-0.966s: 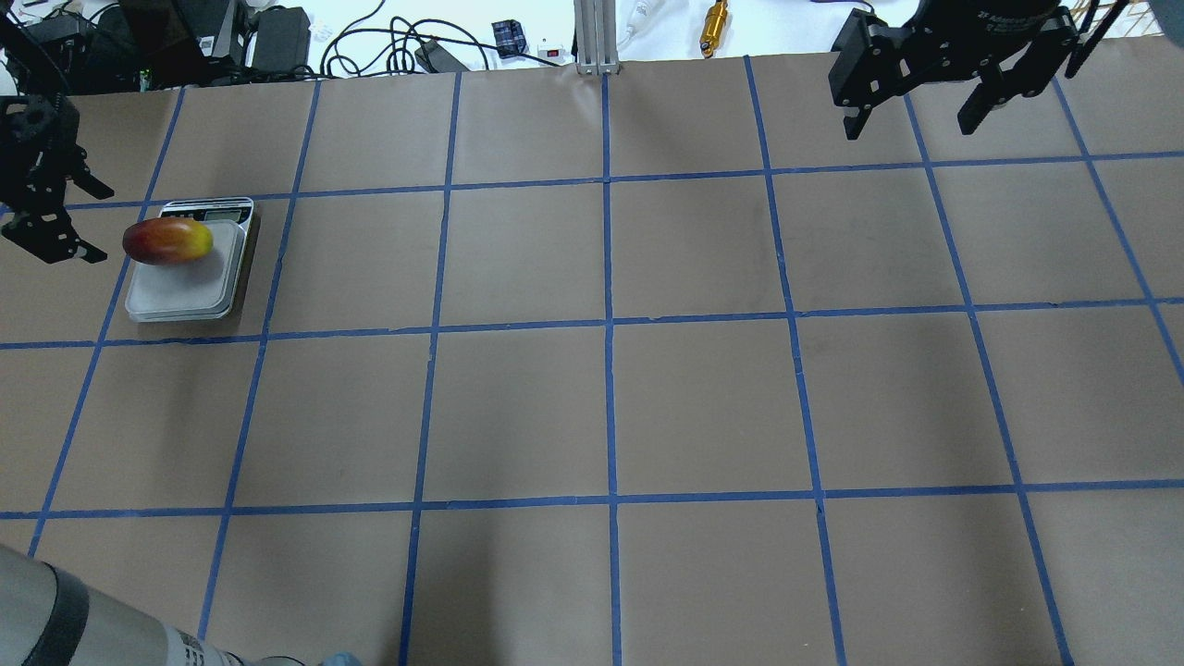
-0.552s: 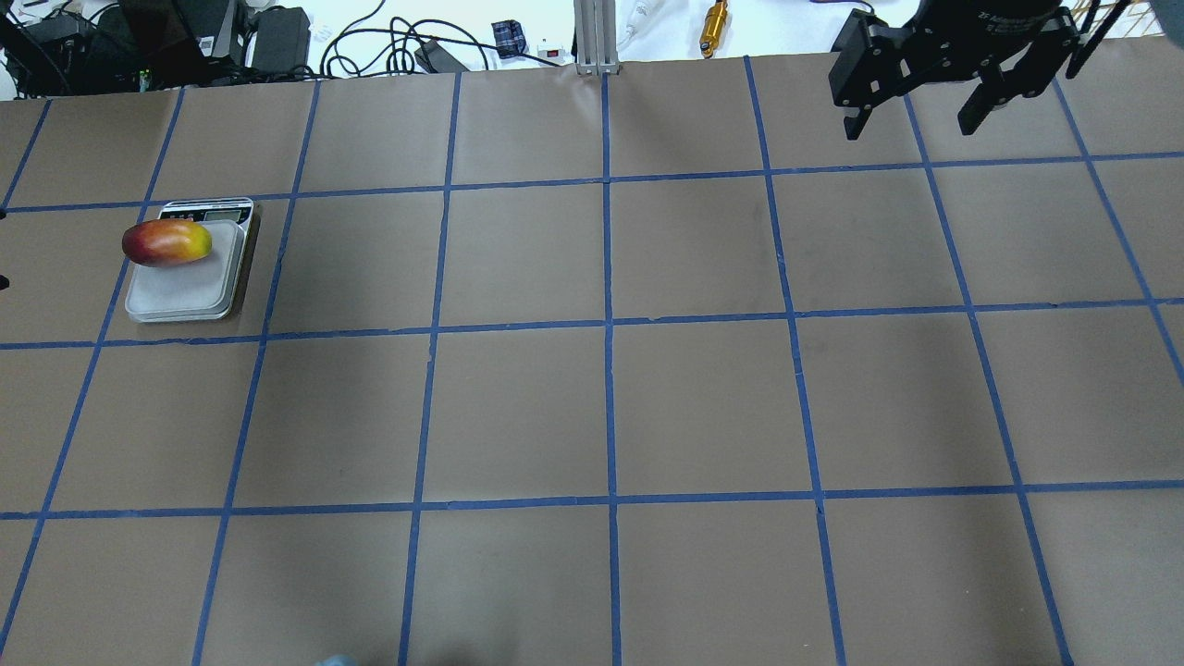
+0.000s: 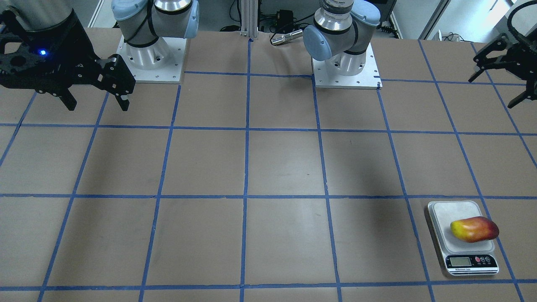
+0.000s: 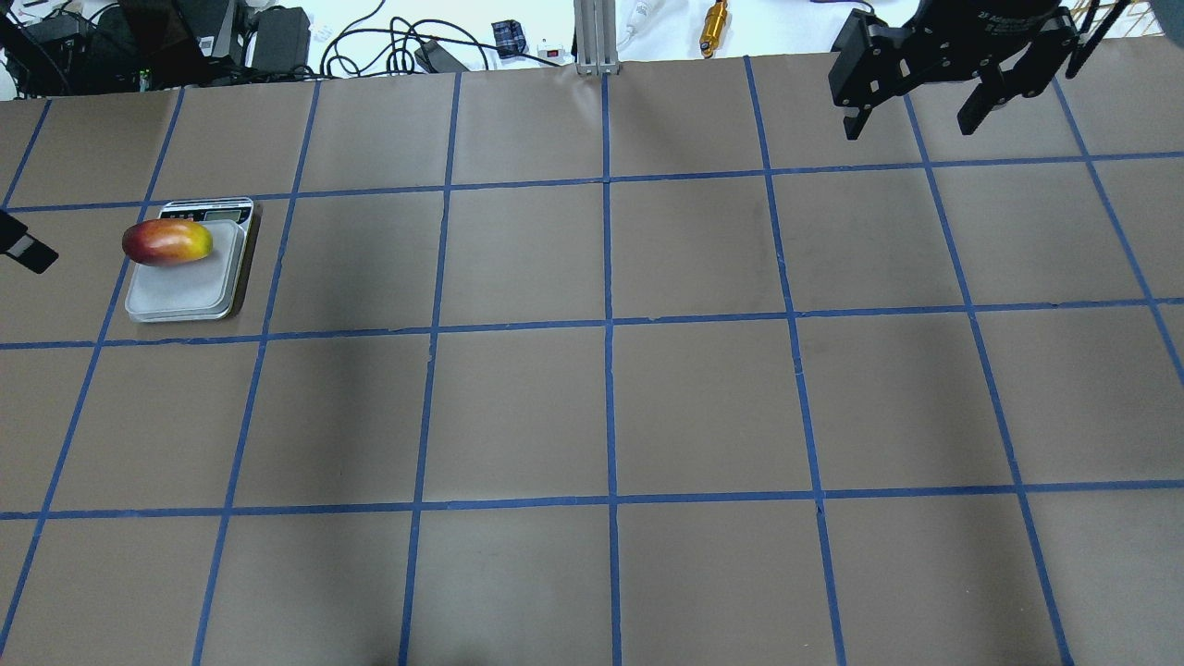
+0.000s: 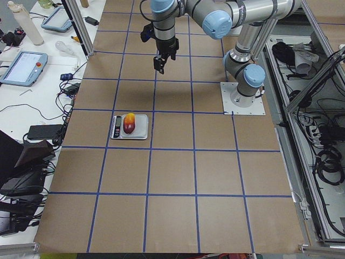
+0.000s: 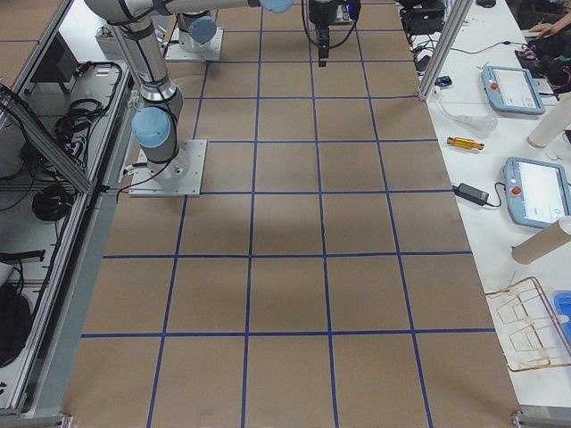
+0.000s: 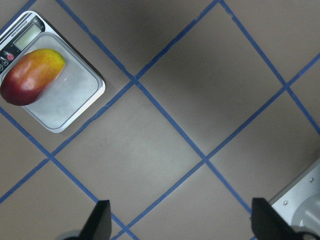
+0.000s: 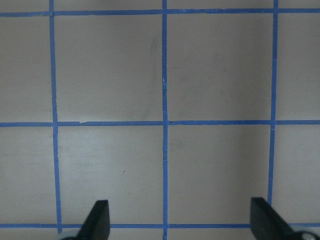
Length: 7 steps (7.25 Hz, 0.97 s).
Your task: Weigh mango
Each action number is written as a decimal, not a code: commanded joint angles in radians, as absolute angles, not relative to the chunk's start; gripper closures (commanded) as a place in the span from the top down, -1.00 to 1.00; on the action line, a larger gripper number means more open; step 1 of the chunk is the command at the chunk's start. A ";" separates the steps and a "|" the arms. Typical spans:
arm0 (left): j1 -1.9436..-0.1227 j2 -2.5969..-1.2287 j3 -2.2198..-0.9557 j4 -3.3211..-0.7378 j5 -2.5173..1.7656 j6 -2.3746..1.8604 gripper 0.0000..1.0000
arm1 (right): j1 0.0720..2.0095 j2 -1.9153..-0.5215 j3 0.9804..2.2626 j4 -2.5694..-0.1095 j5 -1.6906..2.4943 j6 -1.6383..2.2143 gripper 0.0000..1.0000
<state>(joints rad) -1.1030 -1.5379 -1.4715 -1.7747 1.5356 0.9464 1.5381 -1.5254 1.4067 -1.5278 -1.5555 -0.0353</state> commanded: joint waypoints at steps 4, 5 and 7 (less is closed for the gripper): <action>-1.507 -1.562 -1.476 -1.744 1.539 0.209 1.00 | 1.539 -1.526 1.407 -1.528 -1.555 -0.035 1.00; -1.558 -1.575 -1.476 -1.735 1.540 0.130 0.97 | 1.539 -1.525 1.407 -1.528 -1.555 -0.035 1.00; -1.594 -1.601 -1.476 -1.657 1.540 0.087 0.95 | 1.539 -1.525 1.407 -1.528 -1.555 -0.035 1.00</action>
<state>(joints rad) -1.5697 -1.5861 -1.4755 -1.7002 1.5399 0.1159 1.5386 -1.5256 1.4067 -1.5279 -1.5555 -0.0353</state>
